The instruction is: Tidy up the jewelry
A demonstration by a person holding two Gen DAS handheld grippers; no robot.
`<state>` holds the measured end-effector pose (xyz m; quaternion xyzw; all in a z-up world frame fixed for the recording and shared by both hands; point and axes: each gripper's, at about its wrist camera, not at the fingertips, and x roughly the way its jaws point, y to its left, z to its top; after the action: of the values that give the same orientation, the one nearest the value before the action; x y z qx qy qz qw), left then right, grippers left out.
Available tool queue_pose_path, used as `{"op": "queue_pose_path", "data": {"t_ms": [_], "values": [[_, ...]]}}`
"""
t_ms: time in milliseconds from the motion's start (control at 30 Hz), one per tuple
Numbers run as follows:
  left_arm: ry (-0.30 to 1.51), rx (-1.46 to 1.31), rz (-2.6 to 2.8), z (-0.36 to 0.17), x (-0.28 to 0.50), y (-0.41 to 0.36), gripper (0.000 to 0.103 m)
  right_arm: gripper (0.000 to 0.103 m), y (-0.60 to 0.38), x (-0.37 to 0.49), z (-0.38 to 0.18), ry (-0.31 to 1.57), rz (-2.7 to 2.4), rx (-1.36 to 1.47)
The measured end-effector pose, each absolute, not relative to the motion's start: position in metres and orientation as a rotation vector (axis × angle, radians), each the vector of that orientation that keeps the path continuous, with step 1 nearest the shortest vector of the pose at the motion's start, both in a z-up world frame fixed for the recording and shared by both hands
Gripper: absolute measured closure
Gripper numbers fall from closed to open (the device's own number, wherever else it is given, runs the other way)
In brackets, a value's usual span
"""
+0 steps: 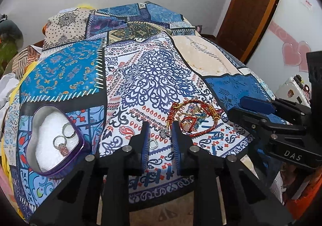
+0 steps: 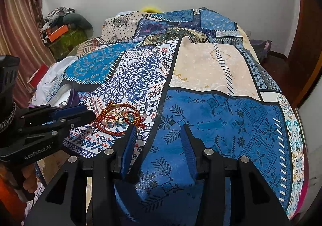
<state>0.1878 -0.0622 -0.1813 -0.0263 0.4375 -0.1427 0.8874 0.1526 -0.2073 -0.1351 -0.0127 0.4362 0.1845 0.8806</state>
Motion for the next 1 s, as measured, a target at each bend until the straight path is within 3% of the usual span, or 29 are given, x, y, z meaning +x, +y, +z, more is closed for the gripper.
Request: {"op": "queue_pose_path", "data": {"t_ms": [300, 867, 1000], "values": [[0.899, -0.049, -0.312, -0.186, 0.190, -0.064, 0.094, 0.062, -0.203, 0.153, -0.133, 0.907, 0.401, -0.031], [0.825, -0.092, -0.318, -0.160, 0.180, -0.055, 0.095, 0.062, -0.188, 0.159, -0.137, 0.901, 0.422, -0.033], [0.799, -0.103, -0.310, -0.151, 0.176, -0.048, 0.095, 0.074, -0.179, 0.162, -0.143, 0.917, 0.433, -0.062]]}}
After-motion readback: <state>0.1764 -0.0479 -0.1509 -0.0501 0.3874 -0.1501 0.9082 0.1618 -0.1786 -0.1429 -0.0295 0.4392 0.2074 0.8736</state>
